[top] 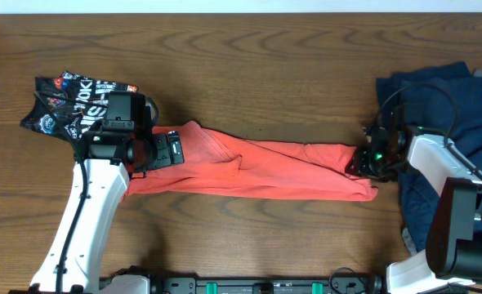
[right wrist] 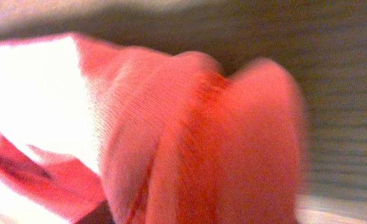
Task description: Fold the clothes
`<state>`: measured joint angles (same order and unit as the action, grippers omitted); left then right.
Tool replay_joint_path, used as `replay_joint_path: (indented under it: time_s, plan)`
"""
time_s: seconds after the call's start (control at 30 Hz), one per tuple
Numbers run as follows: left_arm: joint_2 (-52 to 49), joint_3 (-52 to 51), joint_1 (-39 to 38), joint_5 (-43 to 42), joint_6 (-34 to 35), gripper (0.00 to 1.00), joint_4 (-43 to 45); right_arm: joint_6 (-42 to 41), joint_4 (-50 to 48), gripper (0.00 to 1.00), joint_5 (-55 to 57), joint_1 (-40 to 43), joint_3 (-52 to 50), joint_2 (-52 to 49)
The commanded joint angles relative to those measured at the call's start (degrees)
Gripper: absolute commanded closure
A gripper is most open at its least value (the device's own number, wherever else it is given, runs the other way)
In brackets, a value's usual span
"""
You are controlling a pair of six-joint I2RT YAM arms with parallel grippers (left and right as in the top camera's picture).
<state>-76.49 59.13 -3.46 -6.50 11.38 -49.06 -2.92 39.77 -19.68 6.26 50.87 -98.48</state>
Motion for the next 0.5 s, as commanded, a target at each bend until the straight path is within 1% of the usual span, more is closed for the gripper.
replay_joint_path:
  time_s: [0.0, 0.1, 0.2, 0.33, 0.47]
  plan:
    - [-0.24, 0.72, 0.28, -0.39, 0.13, 0.02, -0.39, 0.22, -0.07, 0.99, -3.19, -1.03, -1.42, -1.29]
    - [-0.24, 0.72, 0.28, -0.55, 0.13, 0.02, -0.7, 0.2, 0.37, 0.99, -1.09, -0.68, -0.66, -1.27]
    - [-0.22, 0.72, 0.31, -0.52, 0.11, 0.02, -1.07, -0.07, 3.58, 0.99, 5.25, 0.55, 3.06, -1.16]
    - [-0.22, 0.72, 0.31, -0.5, 0.13, 0.02, -1.88, -4.46, 12.07, 0.99, 16.2, 3.89, 13.27, -0.81]
    - [-0.22, 0.72, 0.31, -0.5, 0.13, 0.02, -2.21, -4.83, 20.06, 0.99, 16.24, 4.85, 23.28, -0.61]
